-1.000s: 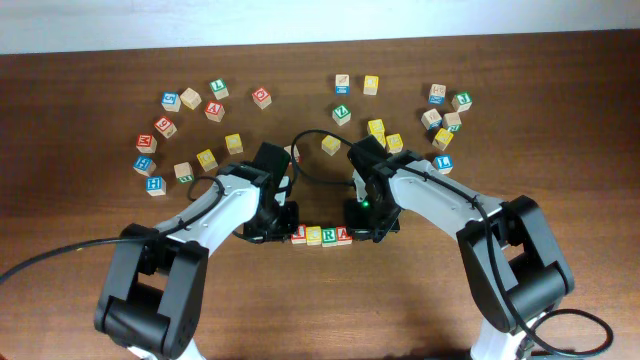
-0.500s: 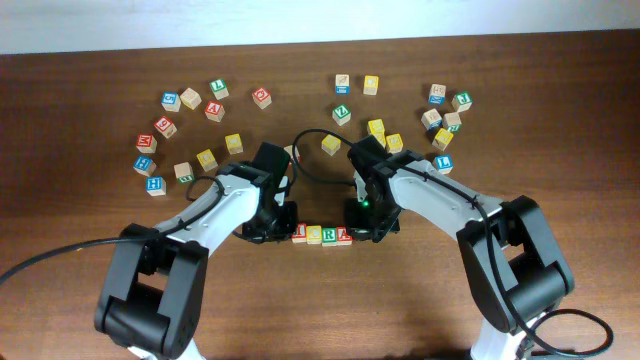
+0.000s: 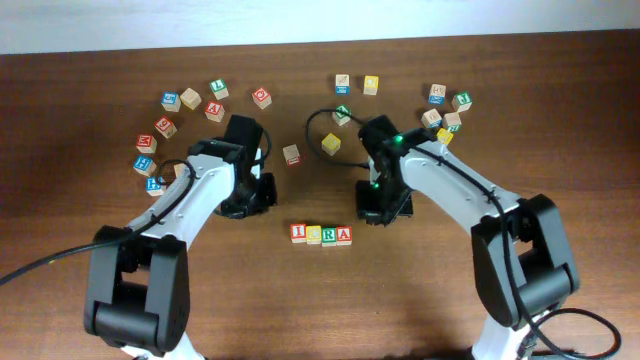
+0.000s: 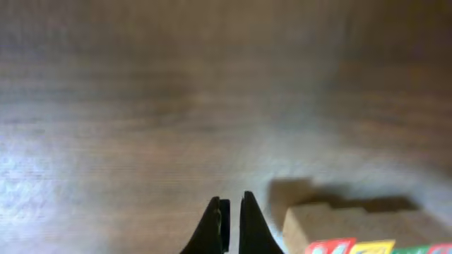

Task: Spell out ICRA

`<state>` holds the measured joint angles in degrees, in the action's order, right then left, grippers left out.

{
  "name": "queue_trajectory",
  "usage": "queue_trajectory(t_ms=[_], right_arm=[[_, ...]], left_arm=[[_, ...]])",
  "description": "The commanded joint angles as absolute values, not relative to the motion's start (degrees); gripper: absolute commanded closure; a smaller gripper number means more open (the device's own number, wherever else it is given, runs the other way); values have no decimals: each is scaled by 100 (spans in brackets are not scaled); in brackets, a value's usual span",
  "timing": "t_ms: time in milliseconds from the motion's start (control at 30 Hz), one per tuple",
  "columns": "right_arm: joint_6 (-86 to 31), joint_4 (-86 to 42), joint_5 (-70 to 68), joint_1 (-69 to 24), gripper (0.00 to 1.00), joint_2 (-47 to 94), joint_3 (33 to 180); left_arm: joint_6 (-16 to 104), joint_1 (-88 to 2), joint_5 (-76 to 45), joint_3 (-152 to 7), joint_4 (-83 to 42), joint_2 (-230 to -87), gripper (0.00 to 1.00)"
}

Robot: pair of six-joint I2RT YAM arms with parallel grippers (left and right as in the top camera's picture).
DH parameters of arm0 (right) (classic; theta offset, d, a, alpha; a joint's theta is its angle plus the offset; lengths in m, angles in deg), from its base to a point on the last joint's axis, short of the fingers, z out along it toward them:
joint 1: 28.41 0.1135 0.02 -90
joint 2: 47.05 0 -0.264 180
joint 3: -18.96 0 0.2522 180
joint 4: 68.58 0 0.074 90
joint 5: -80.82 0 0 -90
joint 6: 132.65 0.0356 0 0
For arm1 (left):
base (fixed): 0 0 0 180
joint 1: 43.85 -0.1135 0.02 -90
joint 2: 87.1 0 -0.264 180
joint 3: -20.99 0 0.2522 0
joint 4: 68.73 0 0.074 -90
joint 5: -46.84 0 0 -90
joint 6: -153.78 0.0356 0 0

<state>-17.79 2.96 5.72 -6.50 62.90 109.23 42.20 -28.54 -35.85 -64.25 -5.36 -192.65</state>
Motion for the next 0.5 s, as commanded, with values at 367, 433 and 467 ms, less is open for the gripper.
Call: queue_trajectory(t_ms=[367, 433, 467], right_arm=[[-2336, 130, 406, -1275, 88, 6294, 10986], [-2336, 132, 406, -1273, 89, 6294, 10986], [-2339, 132, 406, -1273, 89, 6294, 10986]], left_arm=[[3468, -1787, -3679, -6427, -1520, -19882, 100], [3468, -1693, -3679, -6427, -1529, -19974, 100], [3468, -1689, -3679, -6427, -1522, -19984, 100]])
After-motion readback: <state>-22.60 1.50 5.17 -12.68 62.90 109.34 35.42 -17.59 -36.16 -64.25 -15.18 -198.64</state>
